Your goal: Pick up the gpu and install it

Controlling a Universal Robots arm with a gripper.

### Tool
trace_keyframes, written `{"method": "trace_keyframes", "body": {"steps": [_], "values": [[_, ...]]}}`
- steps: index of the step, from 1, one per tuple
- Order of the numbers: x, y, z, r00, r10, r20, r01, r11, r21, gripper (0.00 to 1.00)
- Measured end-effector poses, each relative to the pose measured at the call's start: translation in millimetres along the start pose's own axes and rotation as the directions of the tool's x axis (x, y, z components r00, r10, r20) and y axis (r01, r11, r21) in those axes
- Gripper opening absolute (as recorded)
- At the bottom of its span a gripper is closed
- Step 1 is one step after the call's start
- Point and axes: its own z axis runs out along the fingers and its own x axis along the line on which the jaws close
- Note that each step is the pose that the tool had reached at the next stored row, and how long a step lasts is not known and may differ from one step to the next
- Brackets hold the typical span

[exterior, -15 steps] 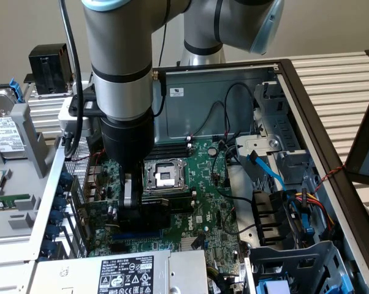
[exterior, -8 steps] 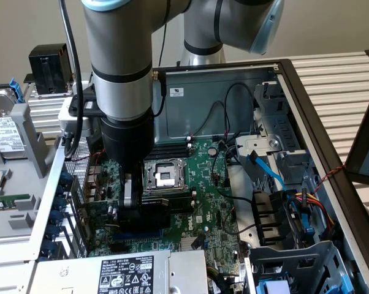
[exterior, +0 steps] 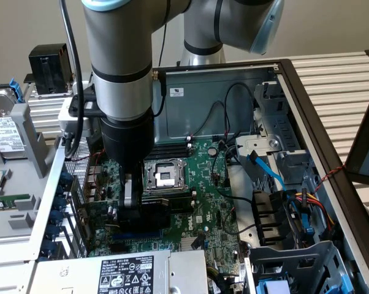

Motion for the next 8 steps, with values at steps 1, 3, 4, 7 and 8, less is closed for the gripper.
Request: {"method": "trace_keyframes", "body": {"steps": [1, 3, 4, 7, 8], "values": [[0.0, 0.0, 0.0, 1.0000, -0.001, -0.0001, 0.001, 1.0000, 0.0000, 0.27], [0.0, 0.0, 0.0, 1.0000, -0.006, -0.0004, 0.006, 1.0000, 0.0002, 0.27], [0.0, 0.0, 0.0, 1.0000, -0.007, -0.0004, 0.007, 1.0000, 0.0002, 0.27], [0.0, 0.0, 0.0, 0.9999, -0.011, -0.0007, 0.011, 0.9999, 0.0005, 0.27], [0.0, 0.0, 0.0, 0.9999, -0.012, -0.0007, 0.012, 0.9999, 0.0005, 0.27]]}}
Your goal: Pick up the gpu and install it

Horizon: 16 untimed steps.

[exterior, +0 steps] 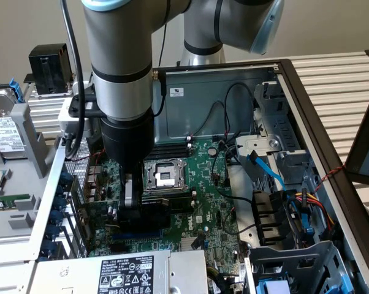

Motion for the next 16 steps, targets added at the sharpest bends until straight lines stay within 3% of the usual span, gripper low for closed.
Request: {"method": "trace_keyframes", "body": {"steps": [16], "values": [[-0.1, -0.6, 0.9, 1.0000, -0.009, -0.0005, 0.009, 1.0000, 0.0003, 0.27]]}}
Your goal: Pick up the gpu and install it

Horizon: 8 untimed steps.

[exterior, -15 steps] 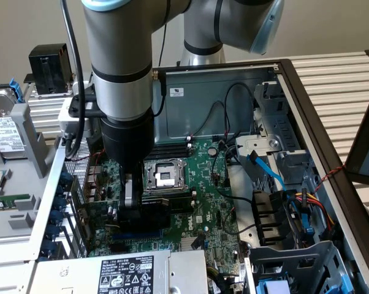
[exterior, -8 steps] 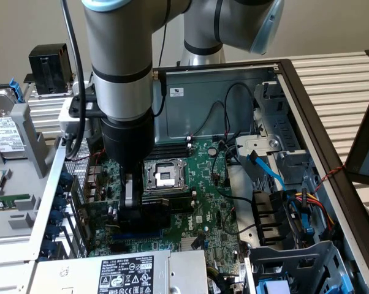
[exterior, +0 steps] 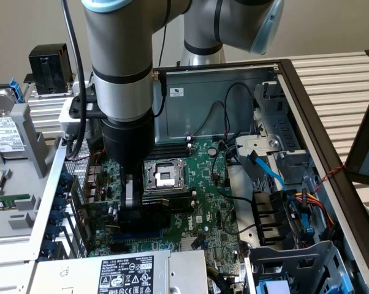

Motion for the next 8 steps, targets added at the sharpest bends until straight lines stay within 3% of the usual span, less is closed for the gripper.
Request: {"method": "trace_keyframes", "body": {"steps": [8], "values": [[0.0, -1.8, -0.1, 0.9999, -0.013, -0.0010, 0.013, 0.9999, 0.0004, 0.27]]}}
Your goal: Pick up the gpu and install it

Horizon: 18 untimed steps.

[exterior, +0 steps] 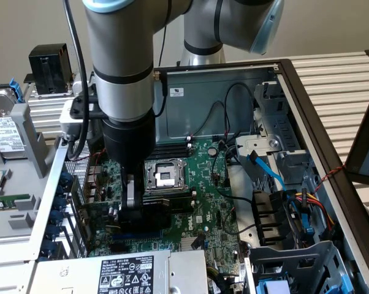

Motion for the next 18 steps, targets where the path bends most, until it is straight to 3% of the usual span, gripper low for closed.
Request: {"method": "trace_keyframes", "body": {"steps": [11, 18], "values": [[0.0, -0.9, 0.0, 1.0000, -0.008, -0.0004, 0.008, 1.0000, 0.0004, 0.27], [0.0, -0.9, -0.1, 1.0000, -0.008, 0.0026, 0.008, 1.0000, 0.0004, 0.27]]}}
